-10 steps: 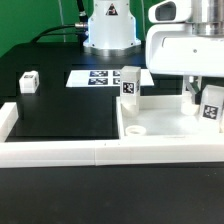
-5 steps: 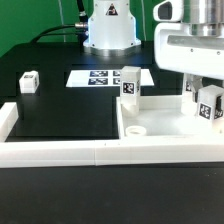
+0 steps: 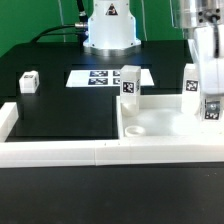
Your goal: Assemble square table
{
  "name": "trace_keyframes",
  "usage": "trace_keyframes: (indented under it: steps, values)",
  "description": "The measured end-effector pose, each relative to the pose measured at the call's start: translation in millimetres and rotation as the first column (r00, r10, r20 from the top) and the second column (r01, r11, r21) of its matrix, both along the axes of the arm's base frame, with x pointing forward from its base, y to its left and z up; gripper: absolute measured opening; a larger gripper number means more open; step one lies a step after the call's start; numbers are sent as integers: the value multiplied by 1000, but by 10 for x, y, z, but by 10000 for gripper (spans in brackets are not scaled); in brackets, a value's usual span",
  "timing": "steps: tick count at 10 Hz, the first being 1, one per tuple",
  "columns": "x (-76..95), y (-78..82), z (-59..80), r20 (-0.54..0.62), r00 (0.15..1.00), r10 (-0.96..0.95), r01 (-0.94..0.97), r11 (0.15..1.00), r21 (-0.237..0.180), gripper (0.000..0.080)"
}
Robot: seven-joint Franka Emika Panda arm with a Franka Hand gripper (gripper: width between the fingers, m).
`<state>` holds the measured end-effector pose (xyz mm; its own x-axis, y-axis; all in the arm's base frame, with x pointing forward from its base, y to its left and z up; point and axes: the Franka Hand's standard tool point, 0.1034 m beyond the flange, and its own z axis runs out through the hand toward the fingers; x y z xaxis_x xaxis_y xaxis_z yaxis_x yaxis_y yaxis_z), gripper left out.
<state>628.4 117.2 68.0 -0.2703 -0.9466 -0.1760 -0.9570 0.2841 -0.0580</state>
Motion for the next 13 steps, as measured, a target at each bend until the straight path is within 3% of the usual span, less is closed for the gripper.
trace_keyframes:
  steps: [4,6,7,8,11,13]
  values:
    - [-15,-79,0,-20,988,-150,150,989,-16,294]
    - [-26,-81,-9,-19,992,-126,126,992,-19,297]
    - [-32,-72,5,-22,994,-111,111,994,-18,402]
    - [-53,-36,88,-35,997,-73,72,997,-8,591]
    - [86,-179,668,51,998,40,-40,999,5,646]
    - [44,-158,553,36,998,45,-45,999,-1,649]
